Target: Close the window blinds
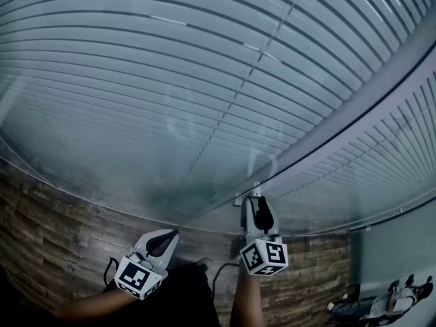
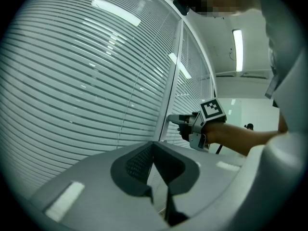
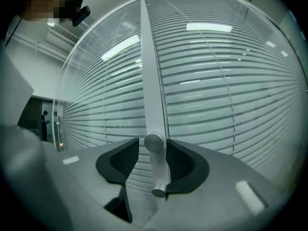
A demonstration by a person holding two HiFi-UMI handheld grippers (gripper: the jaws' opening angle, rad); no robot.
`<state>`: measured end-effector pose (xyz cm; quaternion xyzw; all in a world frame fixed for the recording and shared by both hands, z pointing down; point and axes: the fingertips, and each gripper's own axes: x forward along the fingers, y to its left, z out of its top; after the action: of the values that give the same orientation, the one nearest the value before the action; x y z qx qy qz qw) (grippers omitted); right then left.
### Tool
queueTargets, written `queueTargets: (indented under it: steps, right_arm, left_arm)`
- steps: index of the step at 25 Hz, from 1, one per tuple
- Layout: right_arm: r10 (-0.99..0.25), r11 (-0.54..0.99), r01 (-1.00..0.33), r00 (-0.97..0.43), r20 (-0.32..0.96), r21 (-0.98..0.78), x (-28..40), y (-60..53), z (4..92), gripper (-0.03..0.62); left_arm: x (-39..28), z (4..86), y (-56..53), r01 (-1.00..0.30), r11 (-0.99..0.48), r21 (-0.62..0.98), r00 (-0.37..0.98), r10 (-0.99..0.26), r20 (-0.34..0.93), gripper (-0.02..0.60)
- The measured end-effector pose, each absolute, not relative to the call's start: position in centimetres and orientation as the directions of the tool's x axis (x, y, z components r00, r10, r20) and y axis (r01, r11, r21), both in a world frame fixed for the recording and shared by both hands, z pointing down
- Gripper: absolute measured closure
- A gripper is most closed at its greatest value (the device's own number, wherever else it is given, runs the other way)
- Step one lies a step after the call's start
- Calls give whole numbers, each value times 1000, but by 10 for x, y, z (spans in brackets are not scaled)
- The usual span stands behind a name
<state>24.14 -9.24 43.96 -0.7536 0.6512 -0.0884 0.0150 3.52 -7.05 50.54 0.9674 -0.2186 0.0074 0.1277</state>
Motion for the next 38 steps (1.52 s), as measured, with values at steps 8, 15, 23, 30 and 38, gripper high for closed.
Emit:
queueTargets:
  steps: [8,15,23,30,38]
  right_arm:
    - [-967,-198,-976,209,143,86,242,-93,437,471]
    - [-932,-142,-806,304,196,575,233,-96,439,471]
    - [-955,-150,-890,242,168,431,232,-94,436,467]
    - [-969,-197,-966,217,115,165,243,-87,433,463]
    - [-975,-214,-976,215,53,34,244,-69,421,495]
  left_arm:
    - [34,506,-70,-430,-869,245,902,-427,68,581]
    - [38,501,-63,-413,-889,196,910,-408,68,581]
    - [42,495,-56,-404,-897,180,915,-399,64,581]
    - [49,494,-58,-404,-892,205,914,-403,48,581]
    - [54,498,-57,-408,-892,196,913,-401,73,581]
